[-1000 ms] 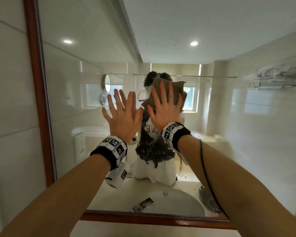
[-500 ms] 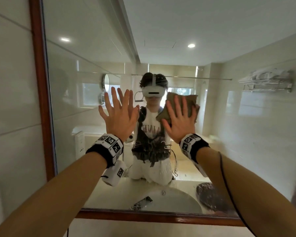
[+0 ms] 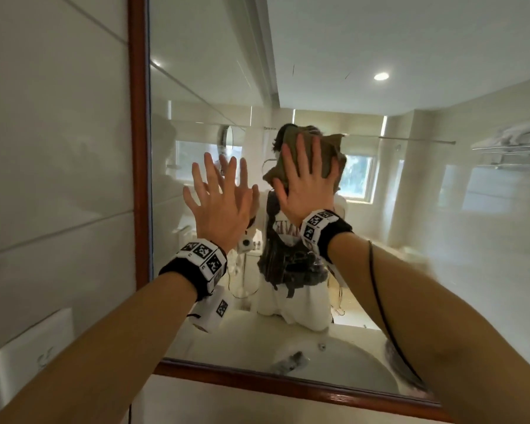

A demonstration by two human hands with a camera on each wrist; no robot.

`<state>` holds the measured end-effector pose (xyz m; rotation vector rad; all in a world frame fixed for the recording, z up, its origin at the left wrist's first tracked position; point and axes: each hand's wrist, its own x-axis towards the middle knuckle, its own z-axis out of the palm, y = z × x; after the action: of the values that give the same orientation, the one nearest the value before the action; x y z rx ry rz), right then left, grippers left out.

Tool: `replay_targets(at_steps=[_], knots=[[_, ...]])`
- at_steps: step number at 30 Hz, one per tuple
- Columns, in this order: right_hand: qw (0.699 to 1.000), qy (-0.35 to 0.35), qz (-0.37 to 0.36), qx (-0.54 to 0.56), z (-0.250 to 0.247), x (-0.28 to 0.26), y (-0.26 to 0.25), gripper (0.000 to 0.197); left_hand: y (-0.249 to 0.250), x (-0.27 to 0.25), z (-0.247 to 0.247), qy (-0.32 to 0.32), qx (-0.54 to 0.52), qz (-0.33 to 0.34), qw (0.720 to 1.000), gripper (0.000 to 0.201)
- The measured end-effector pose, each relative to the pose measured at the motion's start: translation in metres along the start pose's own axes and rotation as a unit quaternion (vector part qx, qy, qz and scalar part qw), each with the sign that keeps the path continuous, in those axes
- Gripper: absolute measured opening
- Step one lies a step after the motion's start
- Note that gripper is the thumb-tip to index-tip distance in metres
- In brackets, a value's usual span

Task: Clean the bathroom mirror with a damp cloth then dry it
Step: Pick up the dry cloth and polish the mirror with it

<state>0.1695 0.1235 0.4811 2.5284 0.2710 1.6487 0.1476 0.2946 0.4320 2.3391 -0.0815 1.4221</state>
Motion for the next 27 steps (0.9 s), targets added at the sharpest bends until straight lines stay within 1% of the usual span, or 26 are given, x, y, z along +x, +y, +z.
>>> replay_targets(at_steps=[3,5,8,11,13,17,20,23,25,27], knots=[[0.998,-0.032,-0.06,-0.014,0.015,-0.019,-0.032,0.069,-0.012,0.0,-0.004,-0.009,0.003,0.001,1.0,0.066],[0.995,-0.051,-0.089,-0.015,0.025,-0.039,-0.044,0.068,-0.016,0.003,-0.002,-0.012,0.002,0.001,1.0,0.066],[0.992,-0.068,-0.106,-0.008,0.033,-0.063,-0.043,0.067,-0.014,0.006,0.001,-0.02,0.007,0.007,1.0,0.065],[0.991,-0.081,-0.108,-0.009,0.031,-0.075,-0.024,0.066,-0.002,0.005,0.001,-0.022,0.009,0.013,1.0,0.067],[0.992,-0.087,-0.084,-0.017,0.026,-0.082,-0.006,0.066,0.008,0.004,0.0,-0.029,-0.001,0.016,0.999,0.067],[0.997,-0.075,0.009,-0.029,0.013,-0.09,0.043,0.071,0.03,-0.004,0.004,-0.03,0.018,0.024,0.999,0.067],[0.996,-0.071,0.039,-0.039,0.004,-0.085,0.075,0.075,0.045,-0.01,0.002,-0.031,0.023,0.019,0.999,0.07],[0.996,-0.053,0.068,-0.02,0.0,-0.072,0.08,0.075,0.044,-0.017,-0.006,-0.04,0.028,0.017,0.999,0.07],[0.994,-0.04,0.097,-0.009,-0.002,-0.063,0.074,0.075,0.033,-0.017,-0.01,-0.042,0.029,0.007,0.999,0.068],[0.994,-0.031,0.106,-0.009,-0.003,-0.054,0.068,0.074,0.021,-0.013,-0.018,-0.039,0.03,-0.013,0.999,0.068]])
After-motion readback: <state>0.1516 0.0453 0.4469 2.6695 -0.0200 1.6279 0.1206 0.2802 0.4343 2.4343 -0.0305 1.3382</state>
